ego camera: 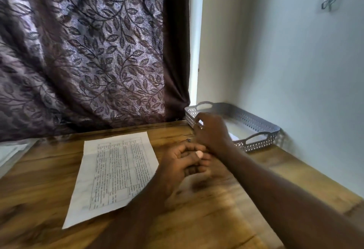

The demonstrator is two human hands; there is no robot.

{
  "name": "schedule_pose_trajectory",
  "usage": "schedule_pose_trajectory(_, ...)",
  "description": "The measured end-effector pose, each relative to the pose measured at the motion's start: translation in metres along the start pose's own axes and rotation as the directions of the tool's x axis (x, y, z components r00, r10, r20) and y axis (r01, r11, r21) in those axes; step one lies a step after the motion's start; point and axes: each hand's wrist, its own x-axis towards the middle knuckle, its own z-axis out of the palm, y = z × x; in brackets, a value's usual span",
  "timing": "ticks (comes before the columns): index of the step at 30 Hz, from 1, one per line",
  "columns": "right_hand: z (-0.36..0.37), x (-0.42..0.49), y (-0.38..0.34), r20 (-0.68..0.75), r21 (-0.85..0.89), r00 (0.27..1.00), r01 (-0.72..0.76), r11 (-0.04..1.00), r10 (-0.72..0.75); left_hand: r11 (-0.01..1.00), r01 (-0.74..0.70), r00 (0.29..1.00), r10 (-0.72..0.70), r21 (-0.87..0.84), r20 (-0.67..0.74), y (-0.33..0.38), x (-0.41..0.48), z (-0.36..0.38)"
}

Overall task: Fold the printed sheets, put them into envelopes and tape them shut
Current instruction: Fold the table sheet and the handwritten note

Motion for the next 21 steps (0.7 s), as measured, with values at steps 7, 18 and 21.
schedule_pose_trajectory(7,0.075,-0.051,-0.066,0.221,0.234,0.928,0.246,0.941,-0.298,0.974,-0.05,0.966,0.104,0.221,-0.237,0.033,-0.038,-0.092)
schedule_pose_trajectory(18,0.115,-0.046,-0.096,0.648,0.11,0.699,0.307,0.945,-0.302,0.505,0.224,0.81,0.38,0.833,-0.448,0.059,-0.064,-0.217)
schedule_pose_trajectory(21,0.11,-0.048,-0.099,0.648,0.112,0.701,0.3,0.947,-0.299,0.333,0.35,0.771,0.428,0.876,-0.471,0.061,-0.059,-0.243)
